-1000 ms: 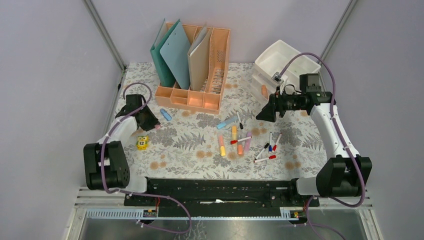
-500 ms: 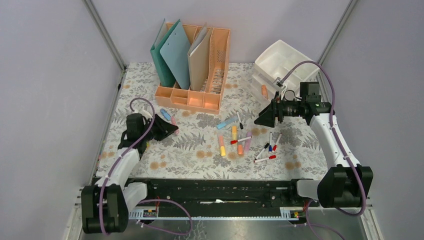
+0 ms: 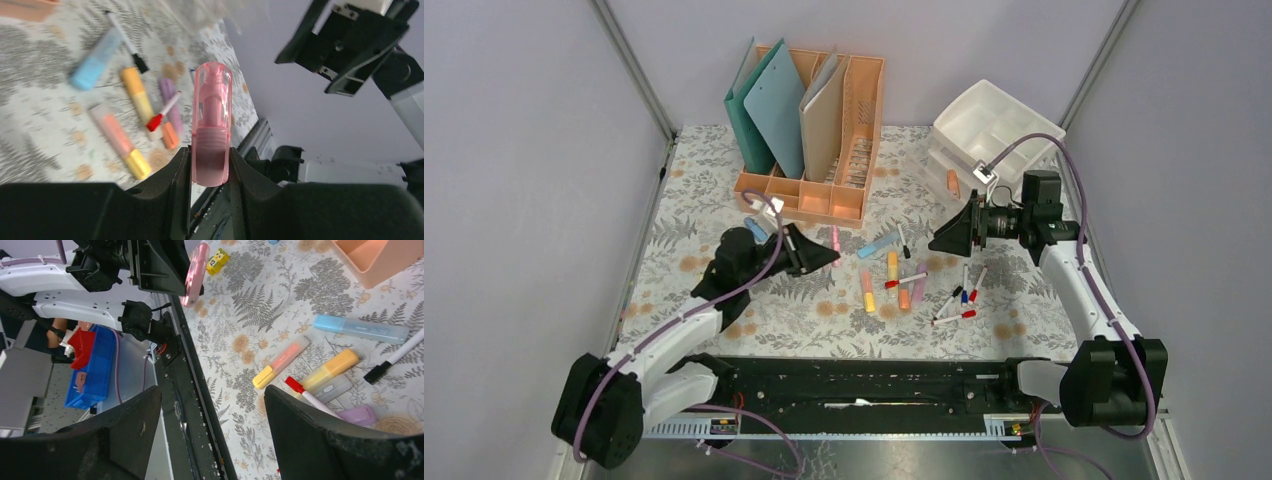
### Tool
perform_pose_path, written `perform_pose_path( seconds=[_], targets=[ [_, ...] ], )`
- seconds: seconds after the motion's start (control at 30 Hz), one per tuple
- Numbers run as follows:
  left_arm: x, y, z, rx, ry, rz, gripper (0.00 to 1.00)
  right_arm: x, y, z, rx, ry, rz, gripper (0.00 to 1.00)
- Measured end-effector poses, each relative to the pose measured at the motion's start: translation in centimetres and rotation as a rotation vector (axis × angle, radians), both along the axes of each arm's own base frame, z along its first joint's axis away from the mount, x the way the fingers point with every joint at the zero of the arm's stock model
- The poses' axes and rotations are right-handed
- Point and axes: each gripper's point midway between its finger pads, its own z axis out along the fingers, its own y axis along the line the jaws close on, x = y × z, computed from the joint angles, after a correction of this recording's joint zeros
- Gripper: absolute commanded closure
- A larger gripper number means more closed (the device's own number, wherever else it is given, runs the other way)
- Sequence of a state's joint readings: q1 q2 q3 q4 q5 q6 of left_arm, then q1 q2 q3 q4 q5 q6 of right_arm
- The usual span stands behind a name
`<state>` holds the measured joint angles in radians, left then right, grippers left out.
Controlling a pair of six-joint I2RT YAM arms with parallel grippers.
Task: Organize the desk
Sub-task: Place the stationery in the drawer.
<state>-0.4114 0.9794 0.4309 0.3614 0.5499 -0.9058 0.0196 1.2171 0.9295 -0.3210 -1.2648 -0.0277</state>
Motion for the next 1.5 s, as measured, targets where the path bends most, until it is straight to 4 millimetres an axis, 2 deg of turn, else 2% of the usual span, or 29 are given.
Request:
perform_pose_path(
  seconds=[0.23,0.33,0.47,0.6,0.73,1.03,1.17,1.3,1.5],
  targets=[
    [-0.9,-7.2,3.1,0.042,-0.101,-0.156,1.00,-1.0,1.9,0.6,0.032,0.027,0.057,0.18],
    [-0.9,-9.9,3.6,0.080,-0.137,-0.187,1.00,-1.1,2.4,0.9,0.040,0.034,0.068,0.18],
    [-1.1,-13.3,2.8,0.168,-0.161,-0.220,1.00,-0.9,2.7,1.1,0.042,0.043,0.059,0.18],
    [-1.5,-15.3,1.1,0.264,-0.160,-0.233,1.00,-0.4,2.7,1.0,0.033,0.049,0.033,0.20],
    [-1.7,-16.1,0.1,0.322,-0.161,-0.225,1.00,0.3,2.6,0.6,0.013,0.062,-0.007,0.23],
    [-1.1,-16.0,-1.0,0.383,-0.155,-0.173,1.00,2.0,2.1,-1.5,-0.065,0.085,-0.104,0.32],
    [-0.7,-16.1,-0.5,0.382,-0.165,-0.153,1.00,1.7,2.7,-2.1,-0.087,0.088,-0.093,0.34],
    [-0.7,-16.2,0.0,0.377,-0.174,-0.149,1.00,1.1,3.7,-2.7,-0.095,0.098,-0.056,0.40],
    [-1.0,-16.4,-0.5,0.393,-0.167,-0.161,1.00,1.1,4.2,-3.7,-0.111,0.127,-0.046,0.49]
  ],
)
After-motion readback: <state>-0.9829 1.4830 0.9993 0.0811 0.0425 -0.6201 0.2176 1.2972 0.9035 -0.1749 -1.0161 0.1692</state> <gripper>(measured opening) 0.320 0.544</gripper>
